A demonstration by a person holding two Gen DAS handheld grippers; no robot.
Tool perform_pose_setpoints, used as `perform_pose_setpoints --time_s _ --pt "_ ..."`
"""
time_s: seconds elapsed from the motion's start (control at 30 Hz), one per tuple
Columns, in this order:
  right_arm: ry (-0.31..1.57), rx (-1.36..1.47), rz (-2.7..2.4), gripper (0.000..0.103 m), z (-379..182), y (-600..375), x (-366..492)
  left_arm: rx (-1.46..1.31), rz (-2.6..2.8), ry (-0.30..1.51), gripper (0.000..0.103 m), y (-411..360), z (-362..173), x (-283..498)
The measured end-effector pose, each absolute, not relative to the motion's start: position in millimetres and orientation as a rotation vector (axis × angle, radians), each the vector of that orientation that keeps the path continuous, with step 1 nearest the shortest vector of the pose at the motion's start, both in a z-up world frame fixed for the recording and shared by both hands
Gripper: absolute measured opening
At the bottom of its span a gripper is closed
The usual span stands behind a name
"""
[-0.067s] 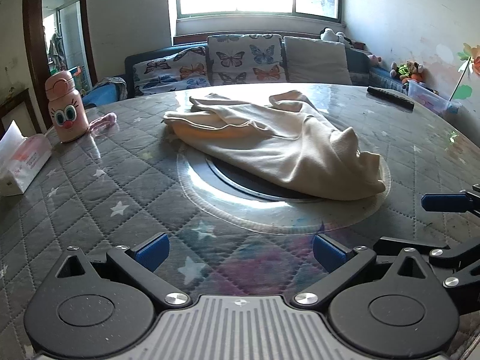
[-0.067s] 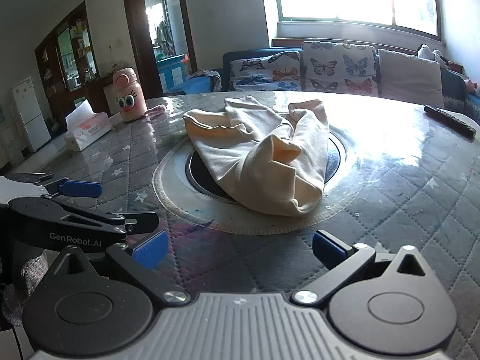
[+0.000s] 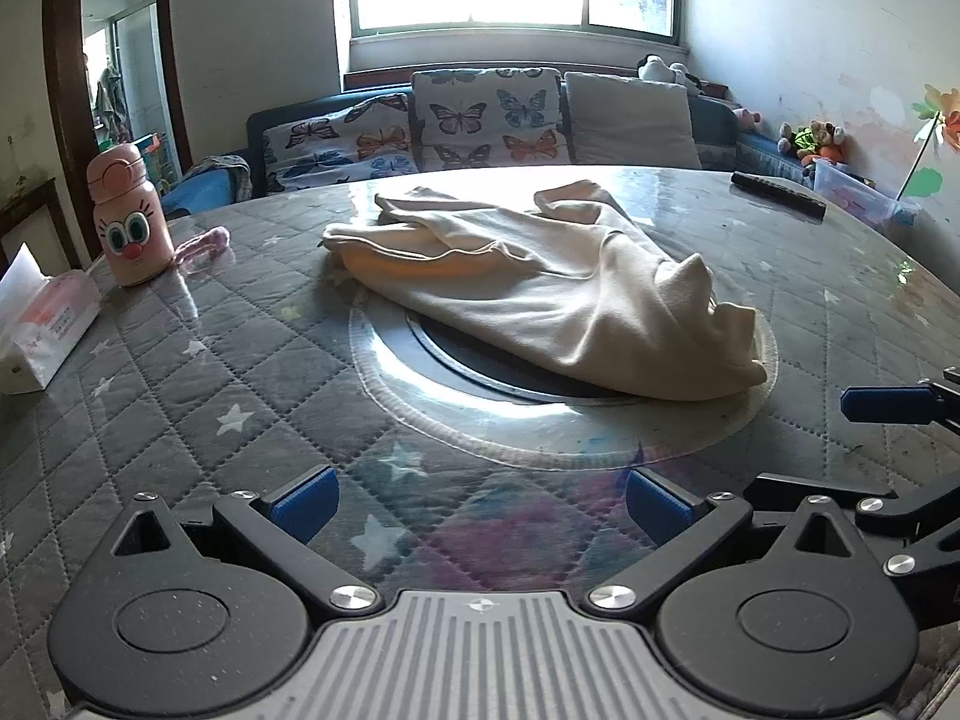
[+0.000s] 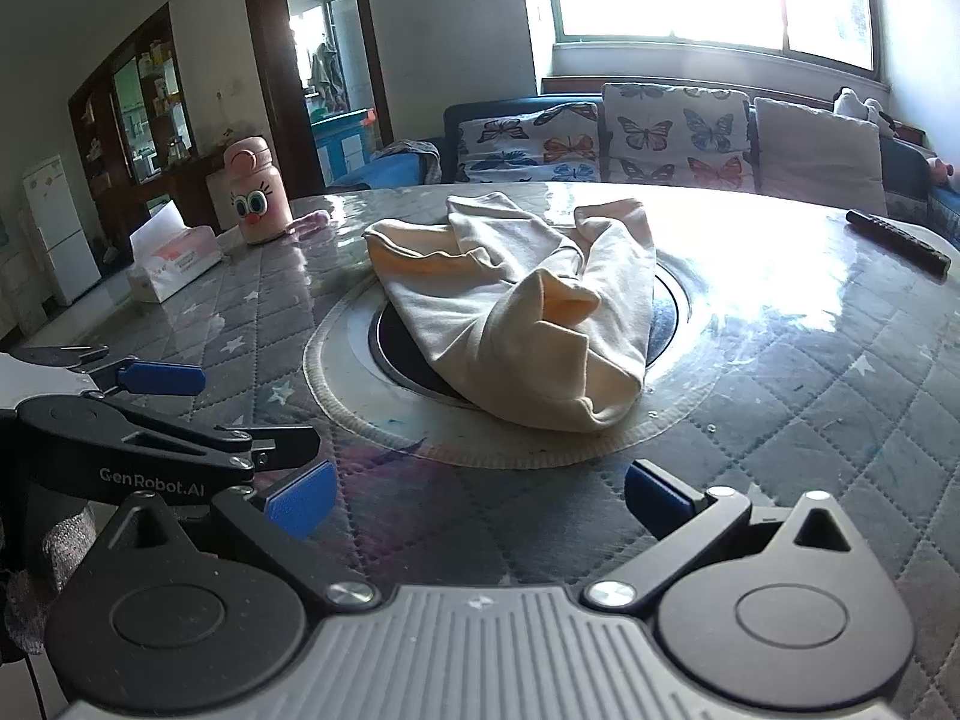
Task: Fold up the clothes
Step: 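Move both grippers toward the crumpled cream sweatshirt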
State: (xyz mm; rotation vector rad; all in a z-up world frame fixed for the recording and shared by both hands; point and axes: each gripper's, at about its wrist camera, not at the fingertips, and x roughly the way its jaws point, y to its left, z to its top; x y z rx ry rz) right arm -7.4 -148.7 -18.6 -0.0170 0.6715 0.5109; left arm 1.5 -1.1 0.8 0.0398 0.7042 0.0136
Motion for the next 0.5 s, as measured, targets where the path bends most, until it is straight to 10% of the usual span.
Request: perform_pose_setpoints --time_s 0.5 --pt "0.672 -0.024 0.506 0.103 -19 -150 2 0.048 0.018 0.71 0.103 0 5 14"
